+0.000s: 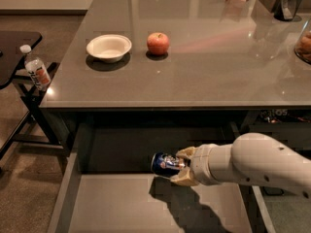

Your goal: Pick pepsi can from top drawer and place on counter

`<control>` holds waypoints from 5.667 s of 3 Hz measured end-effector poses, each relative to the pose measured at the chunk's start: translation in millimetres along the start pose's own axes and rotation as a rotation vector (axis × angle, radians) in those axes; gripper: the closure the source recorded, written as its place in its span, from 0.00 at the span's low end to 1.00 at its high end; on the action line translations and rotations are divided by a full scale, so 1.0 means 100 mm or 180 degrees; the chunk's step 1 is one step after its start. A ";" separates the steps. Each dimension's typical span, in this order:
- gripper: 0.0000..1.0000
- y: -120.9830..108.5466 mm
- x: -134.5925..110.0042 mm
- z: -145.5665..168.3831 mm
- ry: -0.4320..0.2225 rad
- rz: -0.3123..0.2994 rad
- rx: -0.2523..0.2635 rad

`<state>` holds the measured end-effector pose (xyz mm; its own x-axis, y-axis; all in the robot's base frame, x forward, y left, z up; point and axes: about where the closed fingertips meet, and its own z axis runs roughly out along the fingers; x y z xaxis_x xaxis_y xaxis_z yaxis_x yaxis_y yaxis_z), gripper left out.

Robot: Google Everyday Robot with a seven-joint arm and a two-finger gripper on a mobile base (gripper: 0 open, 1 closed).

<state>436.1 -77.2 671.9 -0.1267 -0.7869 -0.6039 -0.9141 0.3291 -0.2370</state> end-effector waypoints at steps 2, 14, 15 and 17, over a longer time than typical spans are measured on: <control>1.00 -0.45 -0.80 -1.09 -0.0173 -0.0493 0.0218; 0.58 -2.85 -1.21 -0.75 -0.0419 0.0018 0.0608; 0.34 -2.84 -1.21 -0.75 -0.0419 0.0018 0.0607; 0.00 -2.84 -1.21 -0.75 -0.0419 0.0017 0.0607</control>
Offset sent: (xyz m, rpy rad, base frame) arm 0.0227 -0.0163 0.2448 -0.0179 -0.2736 0.1472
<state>682.4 -115.0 869.7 -0.0687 -0.7141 -0.6967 -0.8226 0.4357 -0.3655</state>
